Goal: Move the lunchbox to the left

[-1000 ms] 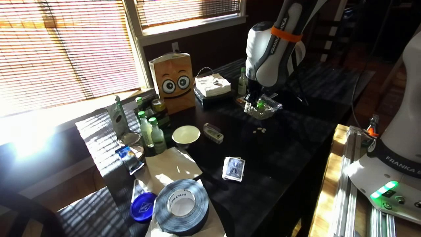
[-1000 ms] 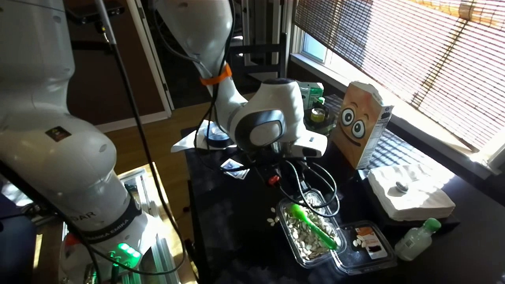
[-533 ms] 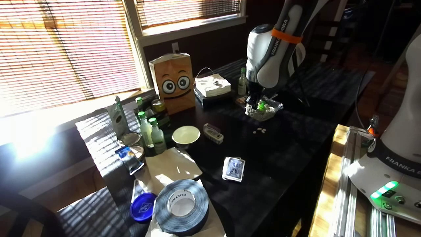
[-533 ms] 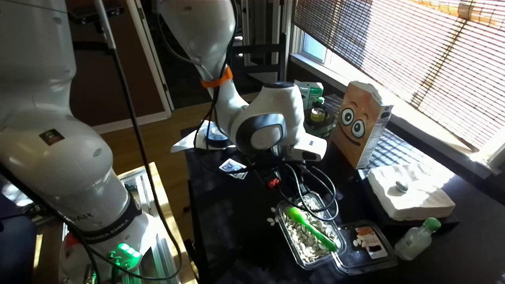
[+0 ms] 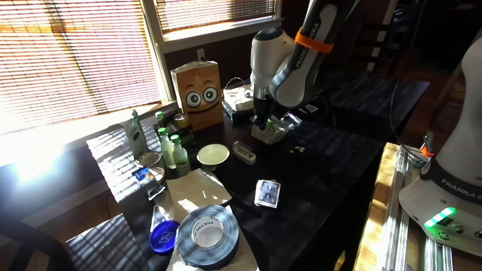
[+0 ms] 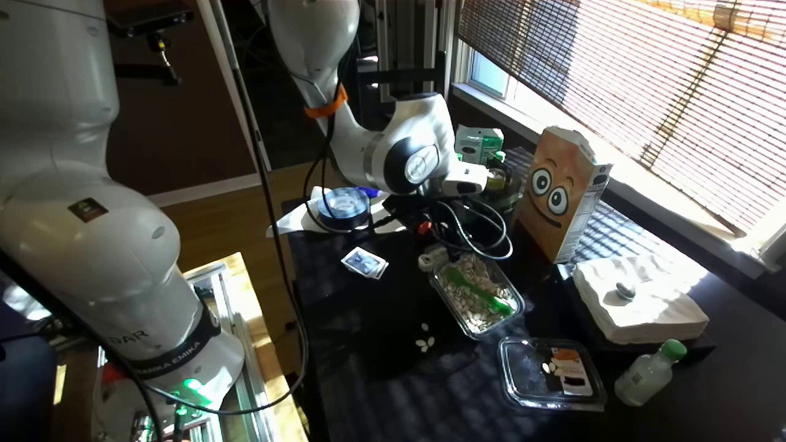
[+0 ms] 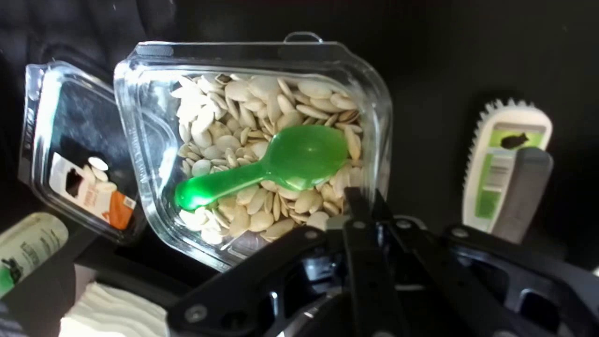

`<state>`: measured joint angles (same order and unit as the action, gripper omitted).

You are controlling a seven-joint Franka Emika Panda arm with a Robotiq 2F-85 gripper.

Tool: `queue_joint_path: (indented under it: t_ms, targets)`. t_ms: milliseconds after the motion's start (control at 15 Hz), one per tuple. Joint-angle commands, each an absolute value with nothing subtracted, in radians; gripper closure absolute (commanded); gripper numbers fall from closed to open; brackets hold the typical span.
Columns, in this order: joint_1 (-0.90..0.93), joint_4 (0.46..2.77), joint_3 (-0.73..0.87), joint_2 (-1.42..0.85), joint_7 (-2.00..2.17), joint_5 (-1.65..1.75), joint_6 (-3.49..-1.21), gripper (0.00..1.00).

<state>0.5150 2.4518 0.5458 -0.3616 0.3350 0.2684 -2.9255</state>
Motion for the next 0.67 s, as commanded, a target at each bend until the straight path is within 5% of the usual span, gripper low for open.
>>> queue_joint_path:
  t_ms: [0, 600]
  targets:
    - [0.543, 2.322, 0.533, -0.444, 0.445, 0.355, -2.878, 0.99]
    - [0.517, 1.996, 0.464, -0.662, 0.656, 0.367, -2.590, 0.99]
